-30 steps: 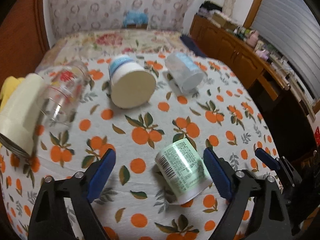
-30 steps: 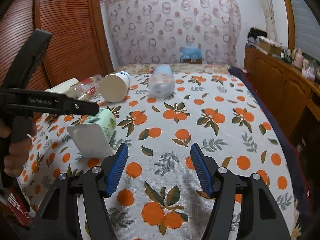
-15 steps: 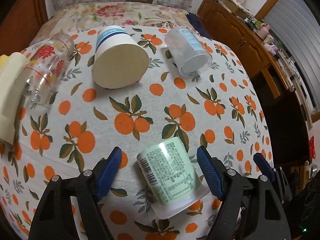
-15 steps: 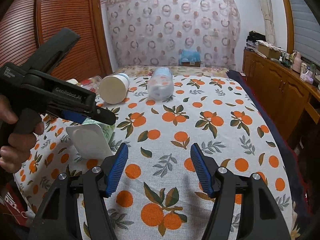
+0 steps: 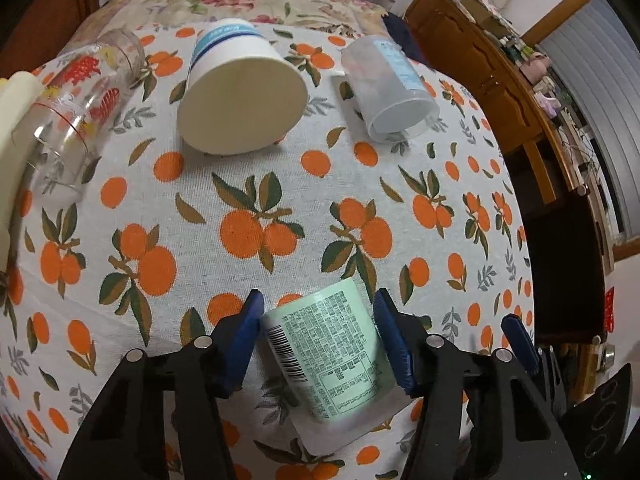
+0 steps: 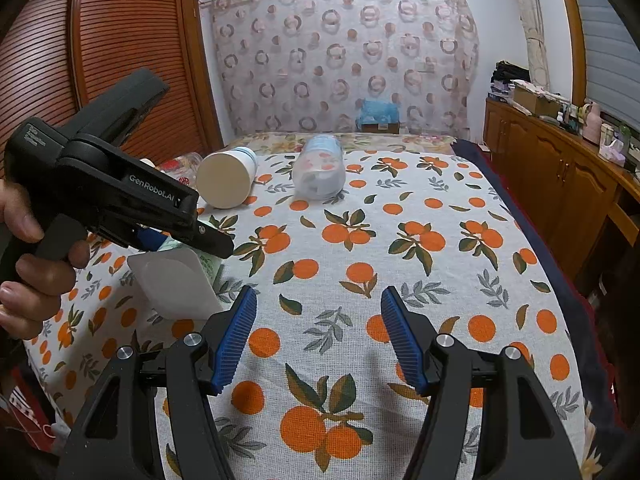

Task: Flip cup upside down
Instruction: 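Grasp the green cup with the left gripper while the right gripper releases it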

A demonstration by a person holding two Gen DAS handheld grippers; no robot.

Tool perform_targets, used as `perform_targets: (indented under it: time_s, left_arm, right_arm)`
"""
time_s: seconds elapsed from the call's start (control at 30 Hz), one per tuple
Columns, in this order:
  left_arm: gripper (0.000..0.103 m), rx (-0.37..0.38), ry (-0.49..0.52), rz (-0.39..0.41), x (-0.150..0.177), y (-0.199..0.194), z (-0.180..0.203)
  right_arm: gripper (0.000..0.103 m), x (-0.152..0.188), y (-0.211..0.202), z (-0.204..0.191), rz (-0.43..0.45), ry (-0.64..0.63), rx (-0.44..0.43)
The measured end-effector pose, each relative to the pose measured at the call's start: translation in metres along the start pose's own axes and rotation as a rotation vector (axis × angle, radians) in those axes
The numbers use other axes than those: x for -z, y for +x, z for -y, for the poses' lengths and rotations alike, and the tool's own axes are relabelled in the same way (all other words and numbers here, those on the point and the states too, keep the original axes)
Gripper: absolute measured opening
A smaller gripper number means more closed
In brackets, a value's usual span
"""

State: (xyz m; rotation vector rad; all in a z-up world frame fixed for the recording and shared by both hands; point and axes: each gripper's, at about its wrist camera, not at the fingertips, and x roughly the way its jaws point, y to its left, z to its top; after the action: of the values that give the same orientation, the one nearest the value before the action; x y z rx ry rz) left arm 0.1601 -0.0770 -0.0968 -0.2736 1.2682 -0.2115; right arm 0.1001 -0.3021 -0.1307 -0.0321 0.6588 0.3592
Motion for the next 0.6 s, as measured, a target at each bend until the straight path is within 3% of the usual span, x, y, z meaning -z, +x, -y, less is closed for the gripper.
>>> perform_targets:
  time_s: [0.33,0.6]
  left_arm:
    - [0.05,-0.106,0.15,0.216,-0.005,-0.03,0.011]
    - [0.049,-0.177,0.206,0.353,-0.013,-0.028,0.003]
  right_arm:
    - [0.067,0.0,0.0,-0.001,0.001,-0.002,0.001]
    - [0.067,0.0,0.0,-0.001,0.001,-0.002,0.001]
